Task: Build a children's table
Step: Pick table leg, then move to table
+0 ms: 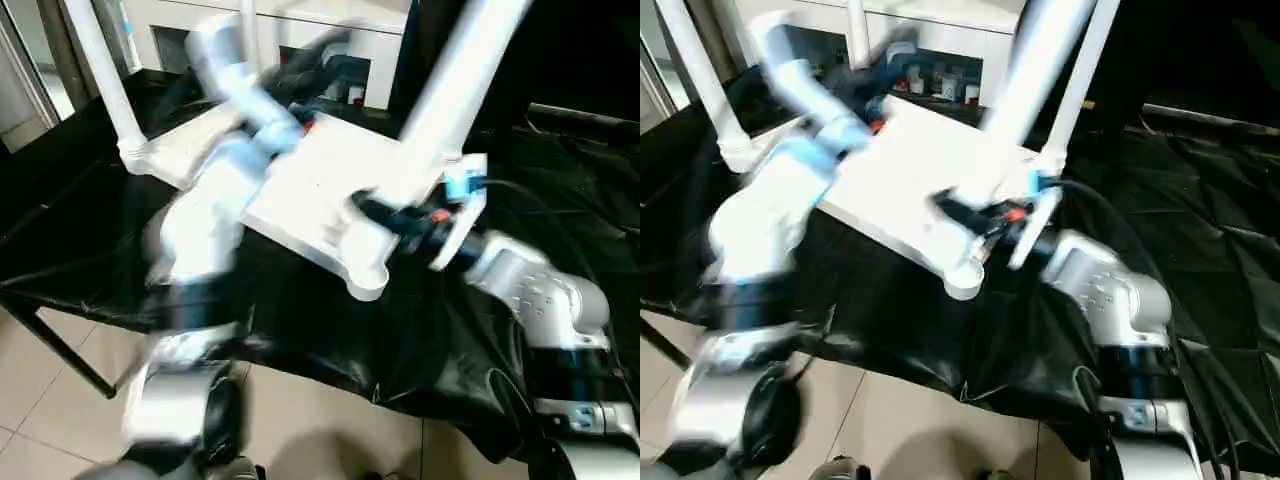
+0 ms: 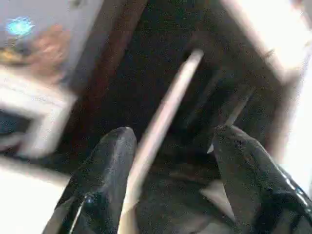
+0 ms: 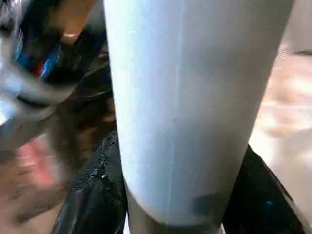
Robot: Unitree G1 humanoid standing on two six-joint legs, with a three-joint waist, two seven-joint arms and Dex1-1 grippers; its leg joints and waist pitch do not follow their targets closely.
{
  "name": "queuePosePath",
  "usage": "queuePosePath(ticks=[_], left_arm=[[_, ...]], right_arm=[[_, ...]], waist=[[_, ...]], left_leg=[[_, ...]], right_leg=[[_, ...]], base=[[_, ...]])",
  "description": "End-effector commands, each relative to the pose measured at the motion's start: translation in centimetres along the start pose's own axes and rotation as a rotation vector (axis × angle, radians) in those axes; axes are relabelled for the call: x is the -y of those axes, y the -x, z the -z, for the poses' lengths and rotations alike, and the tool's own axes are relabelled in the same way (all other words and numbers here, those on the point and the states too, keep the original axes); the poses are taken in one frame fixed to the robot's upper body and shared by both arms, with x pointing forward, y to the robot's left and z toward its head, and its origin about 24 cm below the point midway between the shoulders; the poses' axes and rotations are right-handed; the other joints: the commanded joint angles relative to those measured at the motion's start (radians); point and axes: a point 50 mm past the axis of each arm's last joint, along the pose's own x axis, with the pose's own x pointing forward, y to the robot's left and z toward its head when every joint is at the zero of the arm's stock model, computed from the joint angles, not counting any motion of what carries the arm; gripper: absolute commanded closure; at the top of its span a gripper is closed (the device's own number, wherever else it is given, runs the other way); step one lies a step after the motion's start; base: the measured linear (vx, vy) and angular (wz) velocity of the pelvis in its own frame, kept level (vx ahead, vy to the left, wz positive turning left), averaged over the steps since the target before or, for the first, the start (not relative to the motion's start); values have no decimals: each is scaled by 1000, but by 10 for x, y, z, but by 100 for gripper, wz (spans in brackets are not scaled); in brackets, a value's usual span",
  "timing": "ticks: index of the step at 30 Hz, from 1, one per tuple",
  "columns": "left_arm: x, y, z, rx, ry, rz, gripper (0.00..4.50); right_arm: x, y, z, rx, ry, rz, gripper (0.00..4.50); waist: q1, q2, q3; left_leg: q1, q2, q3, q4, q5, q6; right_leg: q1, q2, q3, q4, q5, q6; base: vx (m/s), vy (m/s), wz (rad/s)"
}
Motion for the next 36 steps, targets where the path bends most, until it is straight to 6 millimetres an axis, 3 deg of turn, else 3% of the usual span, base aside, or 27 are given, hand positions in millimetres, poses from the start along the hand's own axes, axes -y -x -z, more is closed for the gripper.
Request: queuePosePath(ticks=[1,2,5,7,9,10,14,16,17,18,20,21,22,23,24,25,26,27,28,29,30,31,32,33,34,35,36], left_arm=[[-11,20,24,-169,-263,-108,157],[-15,27,30,-200,-315,-130,157],[-37,66,49,-262,-487,-333,157],[-40,84,54,-219,-508,-413,157],[-41,99,57,-186,-477,-533,157],[-41,100,57,-187,-477,-540,157],[-41,112,57,-149,-468,-600,157],[-41,114,58,-138,-450,-612,157],[-41,114,59,-131,-443,-614,157],[-40,116,63,-136,-438,-624,157],[-40,118,66,-140,-443,-628,157],[-40,119,67,-140,-430,-631,157],[-38,121,68,-135,-416,-633,157],[-38,121,68,-135,-416,-633,157],[-38,122,68,-132,-416,-634,157],[-36,122,68,-133,-420,-631,157],[-35,123,68,-132,-426,-626,157],[-34,123,69,-134,-429,-619,157],[-33,123,69,-135,-432,-616,157],[-33,123,69,-135,-437,-610,157],[-33,123,69,-135,-438,-608,157],[-33,122,68,-137,-443,-602,157],[-33,122,68,-138,-446,-600,157],[-32,121,68,-143,-449,-591,157],[-32,121,69,-149,-452,-586,157],[-32,121,69,-156,-457,-578,157],[-31,120,69,-157,-458,-576,157]], right_arm=[[9,11,3,-25,178,223,259],[11,13,5,-33,209,268,259],[7,24,14,25,336,419,259],[7,35,26,56,300,493,259],[6,49,44,44,254,553,259],[5,50,45,43,255,555,259],[-3,56,62,17,296,575,259],[-3,57,63,33,294,591,259],[-3,57,63,39,298,597,259],[-3,58,63,56,291,612,259],[-2,58,62,65,283,618,259],[-1,58,62,61,287,619,259],[-1,59,63,51,296,616,259],[-1,59,63,51,296,616,259],[-1,60,64,48,301,615,259],[0,60,65,47,302,613,259],[0,61,66,46,298,611,259],[0,61,67,44,296,605,259],[0,60,67,42,297,602,259],[-1,60,68,42,295,598,259],[-1,59,68,42,294,597,259],[-1,59,69,41,291,596,259],[-1,58,69,40,291,596,259],[0,57,70,37,290,596,259],[0,57,70,36,288,596,259],[-1,57,71,34,287,597,259],[-1,57,72,34,287,597,259]], waist=[[-9,16,-89],[-11,14,-88],[-16,21,-86],[-26,6,-86],[-31,18,-82],[-32,16,-78],[-40,16,-73],[-56,10,-70],[-58,13,-70],[-65,6,-69],[-70,13,-67],[-85,18,-62],[-95,17,-58],[-96,24,-55],[-102,25,-49],[-98,33,-43],[-91,34,-35],[-66,22,-32],[-50,-24,-27],[-66,-34,-11],[-94,-49,-11],[-82,-7,-36],[-95,-25,-19],[-108,37,-53],[-127,63,-36],[-122,56,-21],[-113,44,-22]], left_leg=[[24,14,-5,-81,-191,-36],[25,6,-2,-81,-214,-44],[24,11,-4,-85,-261,-45],[20,8,-3,-87,-293,-41],[27,8,-5,-88,-343,-27],[32,10,-5,-88,-384,-23],[25,3,-10,-91,-423,-16],[27,-4,-10,-84,-450,-12],[29,-4,-13,-83,-455,-12],[25,-4,-15,-84,-456,-9],[27,0,-18,-88,-468,-8],[33,12,-29,-100,-528,-8],[32,16,-37,-107,-574,-12],[36,21,-42,-114,-606,-16],[34,27,-46,-125,-646,-18],[25,62,-56,-178,-782,-32],[11,76,-49,-213,-840,-39],[2,88,-21,-234,-884,-36],[74,30,10,-135,-802,-46],[197,-38,21,50,-653,-65],[210,-66,8,148,-487,-46],[83,-22,-50,33,-378,-9],[84,-22,-48,2,-483,-23],[135,11,-80,-57,-700,-22],[93,72,-111,-155,-882,-3],[69,89,-109,-193,-962,2],[89,98,-106,-201,-990,26]], right_leg=[[62,-30,25,-69,-295,-87],[63,-29,27,-72,-332,-75],[55,-31,28,-80,-371,-69],[55,-30,25,-86,-423,-42],[47,-29,23,-97,-488,-40],[40,-28,21,-107,-522,-34],[40,-26,12,-119,-590,7],[33,-22,3,-132,-652,35],[34,-24,0,-134,-666,40],[39,-25,-6,-139,-684,50],[43,-27,-15,-146,-685,48],[54,-27,-30,-155,-653,34],[66,-26,-41,-155,-644,35],[70,-26,-46,-155,-634,30],[77,-22,-53,-154,-622,30],[111,-14,-38,-78,-488,-7],[122,-3,-33,-24,-441,-23],[126,-3,4,65,-366,-32],[37,-1,36,-56,-797,41],[-103,-33,-7,-237,-1150,86],[-129,-75,-11,-263,-1319,95],[97,-148,-10,-169,-1139,52],[60,-81,-60,-161,-1097,95],[89,-41,-98,-120,-759,49],[147,-20,-87,-1,-396,-19],[157,-14,-79,57,-256,-39],[142,-15,-58,74,-181,-41]], base=[[0,0,0],[0,0,0],[0,0,0],[0,0,0],[0,0,0],[0,0,0],[0,0,0],[0,0,0],[0,0,0],[0,0,0],[0,0,0],[0,0,0],[0,0,0],[0,0,0],[0,0,0],[-59,13,-4],[-67,-32,8],[-67,-32,8],[16,-98,20],[38,-72,12],[32,-68,-2],[65,78,-31],[27,49,-27],[0,0,0],[-108,-30,-6],[-74,-22,-6],[-74,-22,-6]])
